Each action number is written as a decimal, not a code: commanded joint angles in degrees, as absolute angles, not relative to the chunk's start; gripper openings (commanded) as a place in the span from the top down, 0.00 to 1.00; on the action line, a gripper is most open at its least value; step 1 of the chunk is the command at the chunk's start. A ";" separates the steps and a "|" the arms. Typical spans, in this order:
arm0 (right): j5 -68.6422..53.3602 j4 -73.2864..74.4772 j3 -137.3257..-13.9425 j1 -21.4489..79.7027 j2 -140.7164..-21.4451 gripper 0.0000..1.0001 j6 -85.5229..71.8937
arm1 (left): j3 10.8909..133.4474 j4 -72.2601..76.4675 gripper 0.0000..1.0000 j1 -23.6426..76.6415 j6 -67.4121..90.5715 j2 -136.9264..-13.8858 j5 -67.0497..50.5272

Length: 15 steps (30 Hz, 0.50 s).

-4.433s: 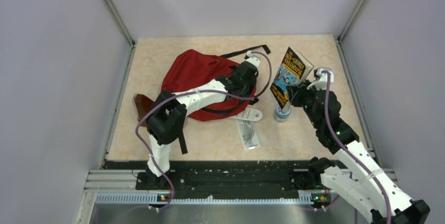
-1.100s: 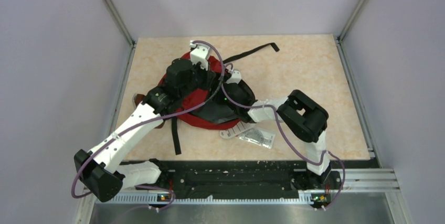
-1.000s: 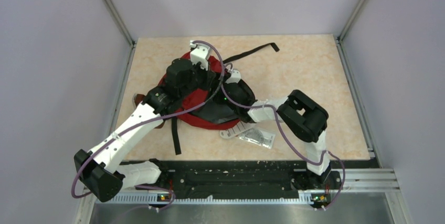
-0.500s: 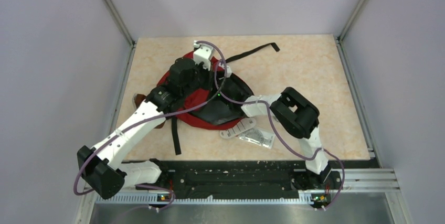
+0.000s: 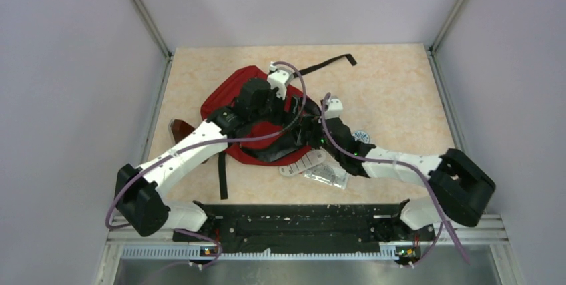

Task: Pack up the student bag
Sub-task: Place the book in the student bag, then zip the student bag at the center of the board.

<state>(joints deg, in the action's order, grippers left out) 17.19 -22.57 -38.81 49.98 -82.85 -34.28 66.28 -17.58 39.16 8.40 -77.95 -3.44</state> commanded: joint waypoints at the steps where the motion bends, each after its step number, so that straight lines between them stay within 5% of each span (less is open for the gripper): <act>1: 24.43 -14.65 -37.64 49.32 -73.13 0.18 -29.71 | 62.10 -16.10 0.15 39.46 16.56 -69.59 -3.00; 9: 32.36 -4.91 -34.90 48.98 -60.06 0.15 -26.15 | 46.67 -20.19 0.03 38.19 30.37 -52.38 14.22; 15: 30.32 -5.18 -32.20 48.96 -53.73 0.14 -25.90 | 40.16 -22.55 0.02 27.93 33.50 -48.82 11.91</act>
<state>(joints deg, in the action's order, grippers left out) 29.69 -5.89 -32.97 49.45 -56.69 -27.09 43.88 -21.43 34.22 29.34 -49.56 11.22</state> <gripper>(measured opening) 0.858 0.980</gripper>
